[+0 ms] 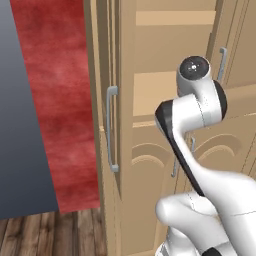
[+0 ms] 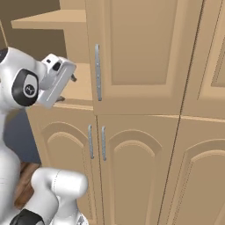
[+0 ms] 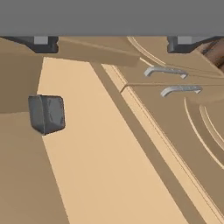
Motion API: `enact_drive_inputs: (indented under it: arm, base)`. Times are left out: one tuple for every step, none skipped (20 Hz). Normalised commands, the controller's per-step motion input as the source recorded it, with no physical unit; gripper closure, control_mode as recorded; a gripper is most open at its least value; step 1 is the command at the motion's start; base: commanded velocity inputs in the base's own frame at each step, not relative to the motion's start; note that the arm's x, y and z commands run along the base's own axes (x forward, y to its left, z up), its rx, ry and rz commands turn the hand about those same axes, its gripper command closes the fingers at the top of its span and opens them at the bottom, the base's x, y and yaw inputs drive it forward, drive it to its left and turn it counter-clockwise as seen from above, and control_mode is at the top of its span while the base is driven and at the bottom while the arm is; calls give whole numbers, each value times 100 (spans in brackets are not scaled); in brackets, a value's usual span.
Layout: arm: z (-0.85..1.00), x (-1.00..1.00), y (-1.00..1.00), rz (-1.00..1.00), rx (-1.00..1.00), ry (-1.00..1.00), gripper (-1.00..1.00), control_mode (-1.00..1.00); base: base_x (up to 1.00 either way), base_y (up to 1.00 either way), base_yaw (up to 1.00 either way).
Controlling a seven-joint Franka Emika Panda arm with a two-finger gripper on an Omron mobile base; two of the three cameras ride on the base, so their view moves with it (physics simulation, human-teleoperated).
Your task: Retrieve the tupperware from the cabinet, then place the raw meat into the tupperware to avoid contamination.
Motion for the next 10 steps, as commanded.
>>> enact_drive_inputs:
  arm:
    - [-10, 76, 11, 0, -26, 11, -100, -100]
    - [-8, 64, 0, 0, -22, 14, -100, -100]
    - [0, 13, -42, -8, -13, 3, -100, -100]
    - [0, 22, -47, -11, -15, 11, -100, -100]
    - [0, 34, -50, -15, -19, 24, -100, -100]
    - [0, 40, -52, -16, -20, 27, -100, -100]
    - [0, 39, -58, -17, -20, 28, -100, -100]
    - [0, 34, -62, -18, -19, 28, -100, -100]
    - [0, 26, -68, -19, -19, 28, -100, -100]
    - [-2, 14, -70, -22, -17, 27, -100, -100]
  base:
    - [0, 0, 0]
    - [0, 0, 0]
    - [0, 0, 0]
    - [0, 0, 0]
    - [0, 0, 0]
    - [0, 0, 0]
    - [0, 0, 0]
    - [0, 0, 0]
    - [0, 0, 0]
    - [0, 0, 0]
